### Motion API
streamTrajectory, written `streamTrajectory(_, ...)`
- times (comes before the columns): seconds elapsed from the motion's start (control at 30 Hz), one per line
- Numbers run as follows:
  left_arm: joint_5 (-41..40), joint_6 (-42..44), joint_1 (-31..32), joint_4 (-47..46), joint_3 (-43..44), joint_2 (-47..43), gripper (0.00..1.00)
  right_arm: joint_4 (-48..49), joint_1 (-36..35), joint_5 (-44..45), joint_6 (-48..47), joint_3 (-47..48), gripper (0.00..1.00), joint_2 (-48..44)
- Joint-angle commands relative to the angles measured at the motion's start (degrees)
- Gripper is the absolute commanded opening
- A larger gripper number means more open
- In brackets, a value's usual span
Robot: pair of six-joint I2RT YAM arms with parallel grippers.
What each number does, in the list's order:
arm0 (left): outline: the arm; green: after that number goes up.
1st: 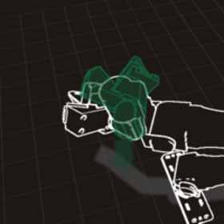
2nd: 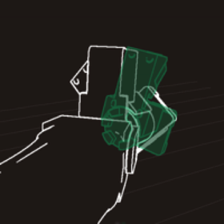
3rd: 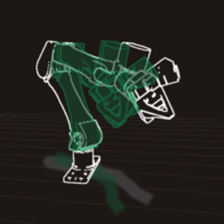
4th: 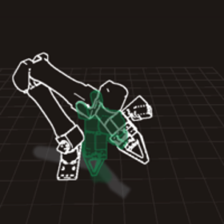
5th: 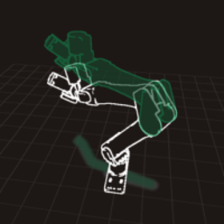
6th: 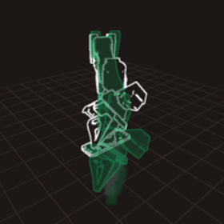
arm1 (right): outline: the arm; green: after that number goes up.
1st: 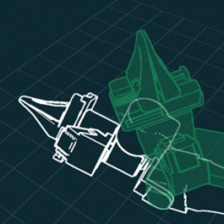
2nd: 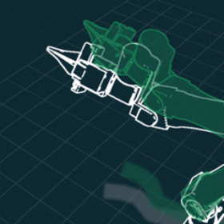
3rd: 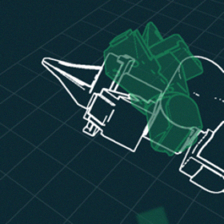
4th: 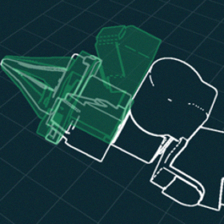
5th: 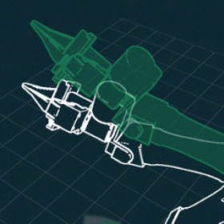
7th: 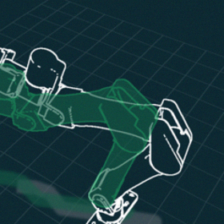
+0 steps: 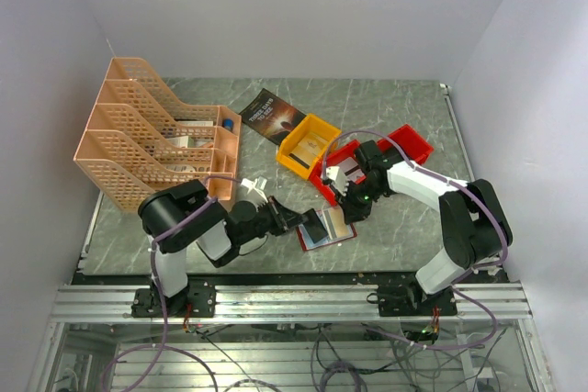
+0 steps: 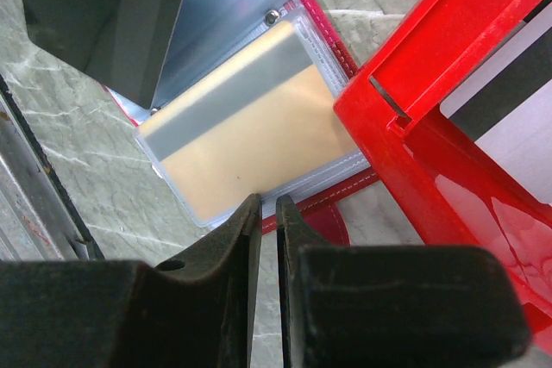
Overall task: Put the credit cards into the card holder
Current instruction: Insert the credit card into the card holder.
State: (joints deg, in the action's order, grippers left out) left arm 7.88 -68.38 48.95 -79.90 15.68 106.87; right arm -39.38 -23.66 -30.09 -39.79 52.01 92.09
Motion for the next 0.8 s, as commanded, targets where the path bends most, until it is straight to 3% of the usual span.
streamTrajectory(0.0,-0.43,1.21,0.56,-5.09,0.85,-2.19,0.07,0.30,0.04,2.00,-0.27,0.29,0.12,1.83)
streamTrajectory(0.37,-0.34,-0.30,0.72,-8.21,1.91,2.37,0.07,0.26,0.11,1.97,-0.28,0.20,0.13,1.76)
streamTrajectory(0.77,-0.20,-0.35,0.80,-4.59,3.18,2.74,0.07,0.15,0.02,1.79,-0.24,0.29,0.13,1.64)
